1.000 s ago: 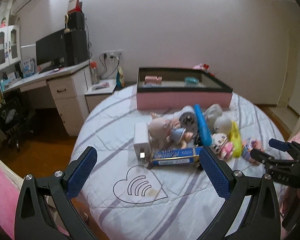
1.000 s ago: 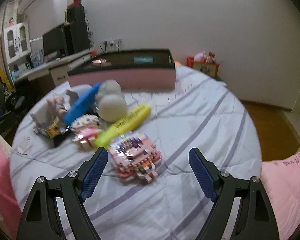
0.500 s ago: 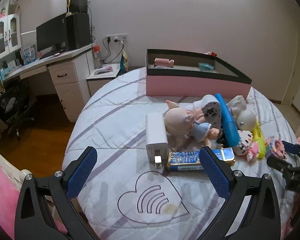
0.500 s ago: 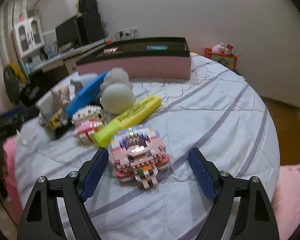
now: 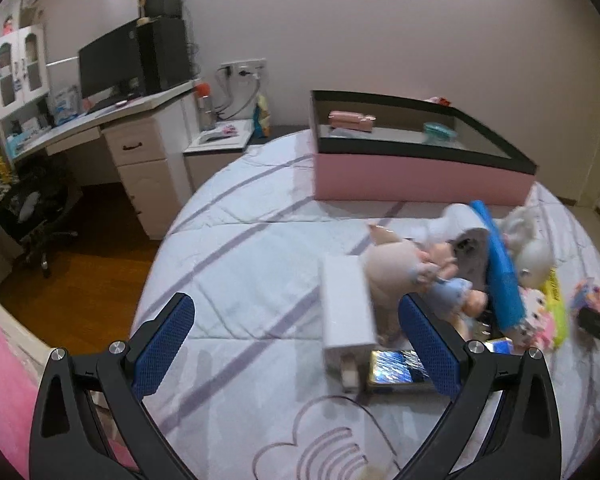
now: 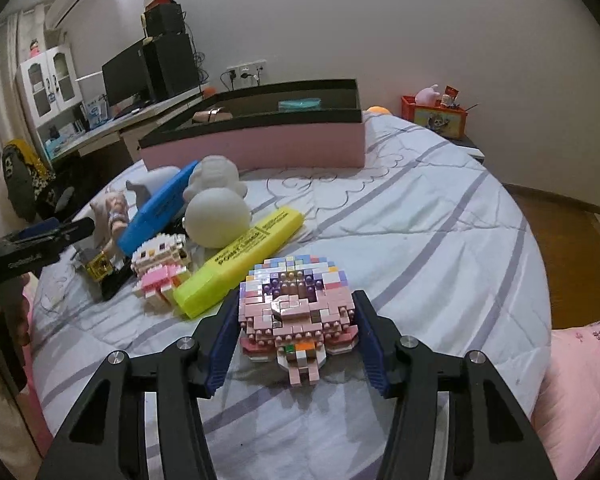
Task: Organize rigid objects
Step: 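Grasp the white charger with left gripper while right gripper grasps the pink block figure, then carry the charger and block figure into the pink tray and open both grippers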
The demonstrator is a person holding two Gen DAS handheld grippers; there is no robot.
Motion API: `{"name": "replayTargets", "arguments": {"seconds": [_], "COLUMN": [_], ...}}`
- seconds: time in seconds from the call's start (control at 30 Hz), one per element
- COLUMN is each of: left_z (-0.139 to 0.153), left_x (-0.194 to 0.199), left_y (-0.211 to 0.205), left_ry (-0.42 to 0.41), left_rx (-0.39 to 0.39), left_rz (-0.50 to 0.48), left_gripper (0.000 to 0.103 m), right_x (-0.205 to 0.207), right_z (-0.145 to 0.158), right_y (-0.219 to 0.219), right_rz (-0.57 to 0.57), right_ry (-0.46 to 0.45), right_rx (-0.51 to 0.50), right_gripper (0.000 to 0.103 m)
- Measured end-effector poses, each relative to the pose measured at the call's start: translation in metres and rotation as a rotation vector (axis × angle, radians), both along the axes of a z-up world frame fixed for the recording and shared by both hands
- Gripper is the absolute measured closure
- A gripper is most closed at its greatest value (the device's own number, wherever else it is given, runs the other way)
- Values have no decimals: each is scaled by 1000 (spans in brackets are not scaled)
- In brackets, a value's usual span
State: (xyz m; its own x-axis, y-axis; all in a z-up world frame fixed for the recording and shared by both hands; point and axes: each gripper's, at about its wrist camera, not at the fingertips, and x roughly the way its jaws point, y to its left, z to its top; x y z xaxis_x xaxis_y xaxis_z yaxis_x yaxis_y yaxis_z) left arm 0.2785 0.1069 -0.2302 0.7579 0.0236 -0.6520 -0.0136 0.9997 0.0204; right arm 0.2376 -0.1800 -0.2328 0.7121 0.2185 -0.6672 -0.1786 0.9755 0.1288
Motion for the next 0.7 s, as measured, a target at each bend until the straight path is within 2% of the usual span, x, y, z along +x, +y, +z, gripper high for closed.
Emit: {"name": "replayTargets", "arguments": {"seconds": [0.07, 0.1, 0.13, 0.17, 0.27, 0.3, 0.47, 0.7], "left_z": [-4, -6, -10, -14, -14, -13, -5, 25], "left_x": [4, 5, 8, 8, 4, 4, -2, -14], "left_y": [1, 2, 2, 2, -4, -5, -9, -12], "left_ry": [23, 40, 64, 81, 73, 71, 52, -15], "left_rx": [-7, -11, -19, -27, -24, -39, -34, -47], "left_rz": [-9, -14, -26, -43, -97, -117, -132, -154], "left_gripper": [11, 25, 34, 38, 67, 80, 80, 80], "right_x": [1, 2, 3, 5, 9, 9, 10, 14], "right_z": [4, 6, 7, 8, 11, 13, 23, 39], "right_y": [-2, -2, -2, -2, -1, 0, 7, 16], "right_rz": [-4, -8, -12, -10, -13, -12, -3, 7], "right_ry": [-6, -13, -13, -10, -14, -19, -49, -88], "right_rx": [6, 7, 6, 9, 17, 17, 19, 23], "right_gripper": [47, 47, 47, 47, 47, 47, 47, 47]}}
